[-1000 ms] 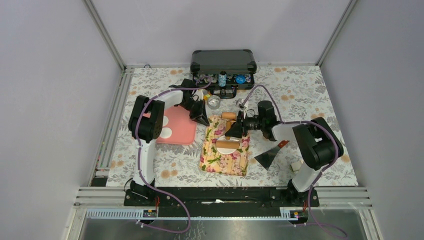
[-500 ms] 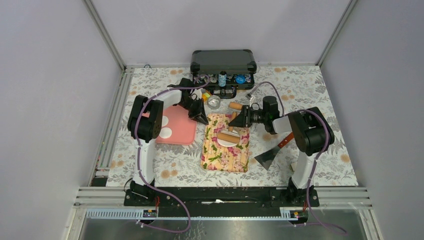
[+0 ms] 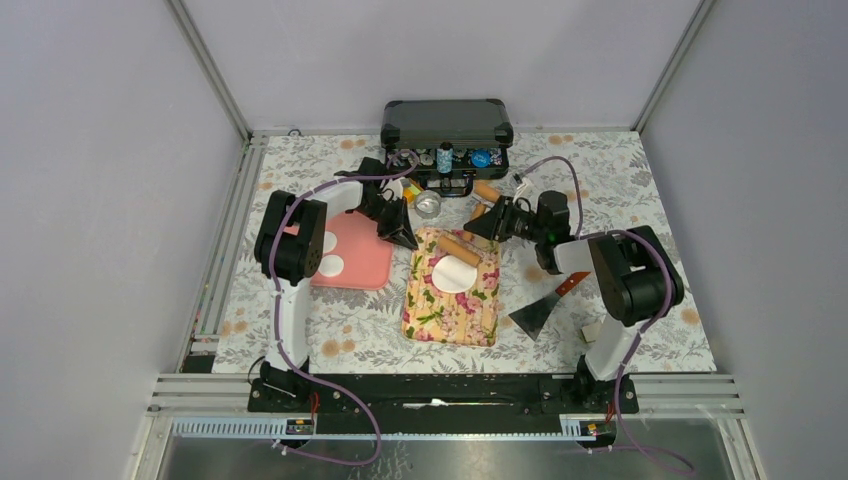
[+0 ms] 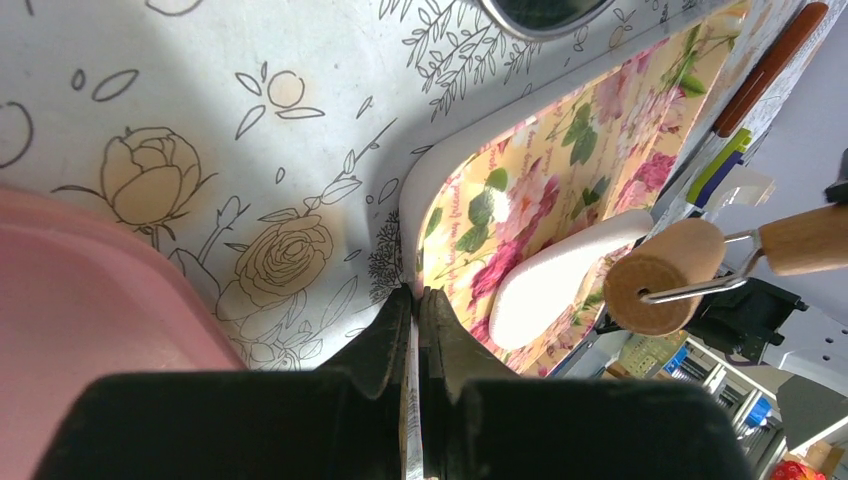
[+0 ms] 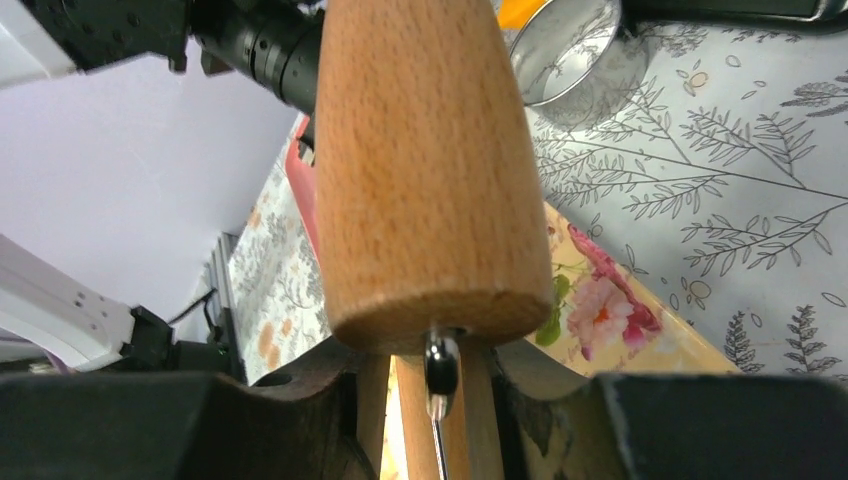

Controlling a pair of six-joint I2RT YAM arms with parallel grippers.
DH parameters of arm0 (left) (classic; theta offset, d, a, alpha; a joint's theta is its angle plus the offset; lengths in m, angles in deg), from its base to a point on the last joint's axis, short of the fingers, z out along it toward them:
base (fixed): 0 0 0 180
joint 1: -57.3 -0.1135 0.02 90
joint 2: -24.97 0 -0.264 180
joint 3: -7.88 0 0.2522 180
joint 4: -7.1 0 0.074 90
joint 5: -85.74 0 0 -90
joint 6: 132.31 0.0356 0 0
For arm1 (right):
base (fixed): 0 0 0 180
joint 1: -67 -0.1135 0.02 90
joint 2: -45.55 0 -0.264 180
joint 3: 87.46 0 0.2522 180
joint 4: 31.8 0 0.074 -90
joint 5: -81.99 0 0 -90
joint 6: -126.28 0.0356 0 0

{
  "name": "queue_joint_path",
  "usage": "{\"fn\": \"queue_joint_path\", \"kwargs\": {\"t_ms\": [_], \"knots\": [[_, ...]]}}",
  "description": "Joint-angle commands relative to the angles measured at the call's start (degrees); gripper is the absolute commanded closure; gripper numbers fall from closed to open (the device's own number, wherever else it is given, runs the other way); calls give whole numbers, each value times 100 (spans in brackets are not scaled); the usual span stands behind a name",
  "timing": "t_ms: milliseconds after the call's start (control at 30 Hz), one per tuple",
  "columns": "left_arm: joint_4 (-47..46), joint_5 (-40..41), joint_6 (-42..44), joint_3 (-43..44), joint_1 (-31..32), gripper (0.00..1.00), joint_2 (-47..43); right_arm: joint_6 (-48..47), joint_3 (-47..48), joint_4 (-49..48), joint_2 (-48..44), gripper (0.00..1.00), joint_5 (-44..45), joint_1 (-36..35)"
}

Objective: Roll out the dumpling wrappers from the dough
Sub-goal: Flatten out the dough on the work surface.

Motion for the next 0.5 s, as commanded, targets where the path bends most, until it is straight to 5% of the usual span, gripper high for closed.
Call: {"fn": "queue_joint_path", "kwargs": {"t_ms": [0, 200, 467], "knots": [[-178, -92, -4, -103, 5, 100, -245, -992, -103, -332, -582, 100, -206, -301], [-124, -137, 69, -61, 6, 100, -177, -3250, 445, 533, -1076, 100, -1784, -449], [-94, -137, 129, -7, 14, 100, -120, -3057, 1121, -255, -146, 100, -3258, -513]]}}
